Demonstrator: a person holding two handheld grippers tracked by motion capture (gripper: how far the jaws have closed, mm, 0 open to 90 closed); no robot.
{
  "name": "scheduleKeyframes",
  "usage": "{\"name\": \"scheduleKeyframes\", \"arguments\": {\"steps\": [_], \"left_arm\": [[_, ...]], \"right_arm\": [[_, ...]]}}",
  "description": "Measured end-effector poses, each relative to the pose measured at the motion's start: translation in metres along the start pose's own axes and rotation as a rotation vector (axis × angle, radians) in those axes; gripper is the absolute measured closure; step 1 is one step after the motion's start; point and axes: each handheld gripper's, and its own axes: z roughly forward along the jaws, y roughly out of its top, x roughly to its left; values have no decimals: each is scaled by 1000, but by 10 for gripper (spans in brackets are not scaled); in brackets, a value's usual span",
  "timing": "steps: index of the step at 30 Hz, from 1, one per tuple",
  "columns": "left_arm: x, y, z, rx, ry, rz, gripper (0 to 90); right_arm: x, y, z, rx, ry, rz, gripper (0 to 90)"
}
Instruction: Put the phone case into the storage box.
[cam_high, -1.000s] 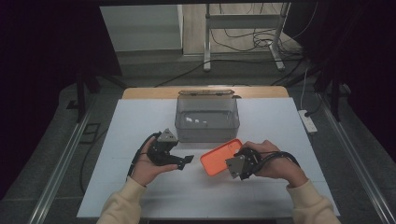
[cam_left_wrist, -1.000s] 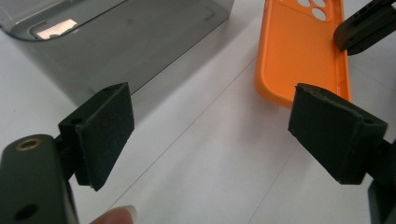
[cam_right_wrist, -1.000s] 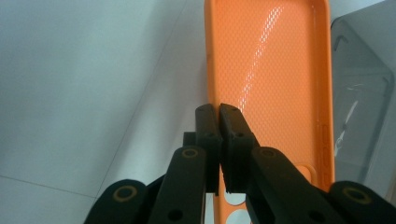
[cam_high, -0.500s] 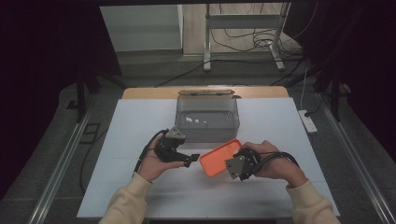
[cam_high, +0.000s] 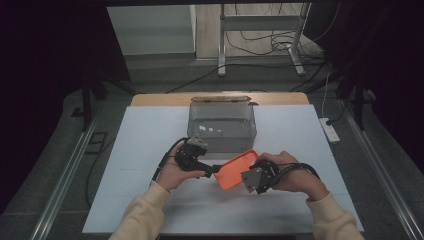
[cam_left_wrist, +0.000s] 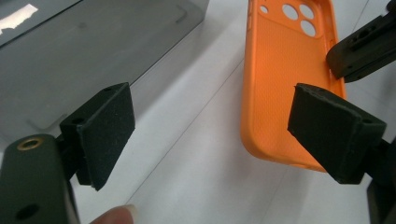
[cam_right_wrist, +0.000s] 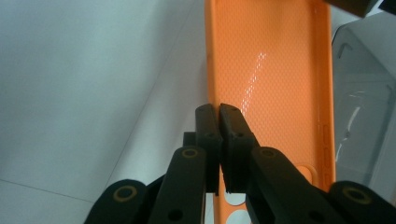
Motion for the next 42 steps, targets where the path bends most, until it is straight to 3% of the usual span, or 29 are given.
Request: {"name": "scheduleKeyframes", "arguments": {"steps": [5,9,15,21,32,38,42], "left_arm": [[1,1,3,7,-2,-4,151],[2,2,4,5,-36,-18,155],[1,3,10,24,-47,-10,153],[3,4,17,73,-91,-24,145],[0,6,31,96,-148,-20,162],[1,7,33,95,-174,-20,217],[0,7,33,99,-215,-23,348]], "right_arm": [[0,0,0,2,1,-4,870],[0,0,0,1,0,-8,871],[1,1,3,3,15,-14,871],[0,1,3,4,20,-9,871],[1,3,4,2,12,-20,871],[1,3,3,-11,12,-23,871],[1,4,3,-9,15,-25,871]]}}
